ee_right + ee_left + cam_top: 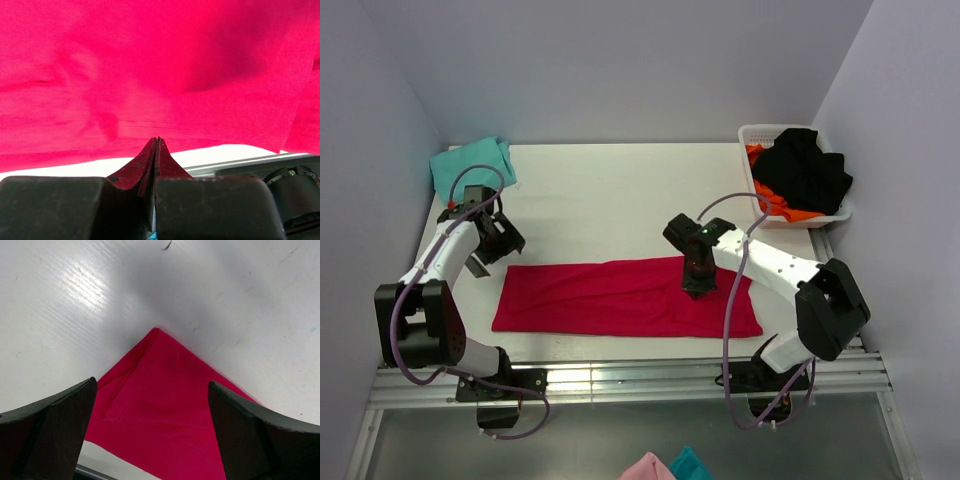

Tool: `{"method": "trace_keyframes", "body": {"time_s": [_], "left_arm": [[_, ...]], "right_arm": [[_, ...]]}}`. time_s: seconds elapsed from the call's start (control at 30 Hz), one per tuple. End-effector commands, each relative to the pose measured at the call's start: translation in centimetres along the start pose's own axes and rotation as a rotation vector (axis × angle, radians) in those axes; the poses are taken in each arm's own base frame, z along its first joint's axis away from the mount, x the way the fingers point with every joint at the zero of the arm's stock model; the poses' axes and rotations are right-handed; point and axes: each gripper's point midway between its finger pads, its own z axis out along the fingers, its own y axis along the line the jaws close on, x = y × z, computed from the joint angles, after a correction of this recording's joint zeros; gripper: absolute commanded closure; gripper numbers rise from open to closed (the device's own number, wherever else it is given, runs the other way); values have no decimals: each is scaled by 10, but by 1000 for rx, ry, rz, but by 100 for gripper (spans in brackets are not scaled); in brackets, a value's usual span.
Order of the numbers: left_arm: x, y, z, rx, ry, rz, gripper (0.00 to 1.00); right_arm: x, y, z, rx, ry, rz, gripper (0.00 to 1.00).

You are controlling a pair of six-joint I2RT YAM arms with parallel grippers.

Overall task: Fold and stack the t-shirts
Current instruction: Fold the tshirt

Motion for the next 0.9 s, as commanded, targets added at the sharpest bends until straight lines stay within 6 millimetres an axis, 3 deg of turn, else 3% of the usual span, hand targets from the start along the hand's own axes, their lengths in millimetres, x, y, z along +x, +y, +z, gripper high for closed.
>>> {"method": "trace_keyframes", "body": {"time_s": [0.0, 0.07, 0.17, 0.2, 0.27, 0.5, 0.87], "left_arm": [[-19, -11, -10, 38, -48, 8, 1], [-19, -10, -10, 35, -50, 14, 1], [-20, -11, -9, 37, -56, 25, 0], [-21, -12, -8, 48, -54, 27, 0], [-21, -17, -3, 73, -47, 34, 1], [-25, -32, 4, 206, -7, 2, 1], [-34, -26, 25, 167, 21, -43, 1]], "right_arm": [[-24, 14, -17, -19, -69, -8, 100], [-35, 24, -23, -42, -92, -13, 100], [-48, 32, -34, -67, -128, -18, 59], [-51, 32, -36, -66, -141, -16, 34], [-57, 34, -42, -80, -162, -11, 20], [-61, 28, -46, -93, -177, 6, 18], [-54, 5, -48, -63, -182, 21, 20]]}}
